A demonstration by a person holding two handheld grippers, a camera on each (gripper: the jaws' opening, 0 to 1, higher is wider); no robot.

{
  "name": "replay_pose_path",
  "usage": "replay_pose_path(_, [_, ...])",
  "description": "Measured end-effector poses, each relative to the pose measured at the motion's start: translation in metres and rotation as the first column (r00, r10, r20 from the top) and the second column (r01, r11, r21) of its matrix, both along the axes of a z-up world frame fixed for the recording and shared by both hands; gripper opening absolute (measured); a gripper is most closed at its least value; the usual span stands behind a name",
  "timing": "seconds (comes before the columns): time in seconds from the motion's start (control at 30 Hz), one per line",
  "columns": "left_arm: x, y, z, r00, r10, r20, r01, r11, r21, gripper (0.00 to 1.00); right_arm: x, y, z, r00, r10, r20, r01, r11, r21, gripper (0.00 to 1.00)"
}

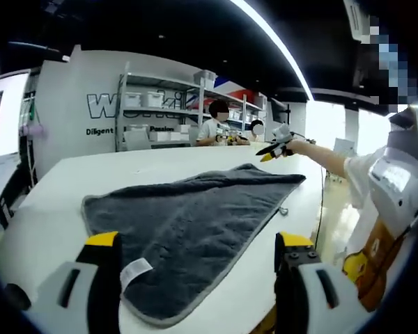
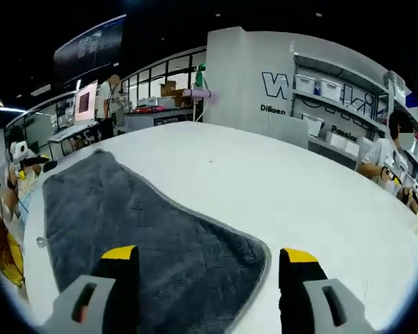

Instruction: Fold the towel on the table until its edges align and the towel forms a compact rectangular stack.

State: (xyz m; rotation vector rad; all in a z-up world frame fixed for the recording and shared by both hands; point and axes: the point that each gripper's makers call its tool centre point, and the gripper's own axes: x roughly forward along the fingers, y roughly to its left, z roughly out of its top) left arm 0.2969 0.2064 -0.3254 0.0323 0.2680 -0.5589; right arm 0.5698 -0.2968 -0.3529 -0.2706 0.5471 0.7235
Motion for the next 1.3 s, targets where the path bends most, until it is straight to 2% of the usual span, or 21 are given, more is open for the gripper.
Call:
replay_pose_path(0.3, [0.009, 0.004, -0.005, 1.0, 0.005, -0.005, -0.005, 1.0, -0.008, 0.96, 0.031, -0.01, -0.029, 0.997, -0.061, -0.054, 0.062, 0.998, 0.021, 0.85])
replay_pose_path(0.37, [0.01, 0.006, -0.005, 1.0, 0.007, -0.007, -0.007, 1.0, -0.008, 0.96, 0.035, -0.014, -0.034, 0.994, -0.081, -0.066, 0.084, 0.996, 0.032, 0.82])
replay_pose_path(0.53, [0.012, 0.008, -0.007, 1.0, 0.011, -0.011, -0.011, 1.0, -0.006, 0.96, 0.035, -0.02, -0.041, 0.992, -0.089, -0.088, 0.093, 0.995, 0.046, 0.65])
replay_pose_path(0.63, [0.013, 0.007, -0.008, 1.0, 0.01, -0.013, -0.01, 1.0, -0.004, 0.96, 0.032, -0.016, -0.04, 0.993, -0.09, -0.081, 0.096, 0.993, 0.069, 0.47])
replay_pose_path(0.7, [0.015, 0.006, -0.009, 1.0, 0.009, -0.016, -0.009, 1.0, -0.006, 0.96, 0.029, -0.014, -0.042, 0.993, -0.082, -0.085, 0.086, 0.995, 0.053, 0.37])
replay_pose_path(0.8, [0.017, 0.003, -0.012, 1.0, 0.005, -0.022, -0.005, 1.0, -0.007, 0.96, 0.027, -0.012, -0.042, 0.994, -0.087, -0.072, 0.09, 0.995, 0.032, 0.24])
replay_pose_path(0.93, [0.018, 0.001, -0.013, 1.0, 0.0, -0.024, 0.0, 1.0, -0.008, 0.96, 0.028, -0.012, -0.032, 0.993, -0.108, -0.039, 0.11, 0.992, 0.054, 0.05])
replay_pose_path(1.07, [0.019, 0.0, -0.014, 1.0, -0.002, -0.025, 0.002, 1.0, -0.008, 0.95, 0.038, -0.022, -0.027, 0.99, -0.136, -0.024, 0.137, 0.99, 0.045, 0.03])
replay_pose_path(1.3, [0.022, 0.002, -0.016, 1.0, 0.002, -0.028, -0.002, 1.0, -0.009, 0.95, 0.062, -0.043, -0.01, 0.972, -0.227, 0.066, 0.227, 0.974, 0.018, 0.03])
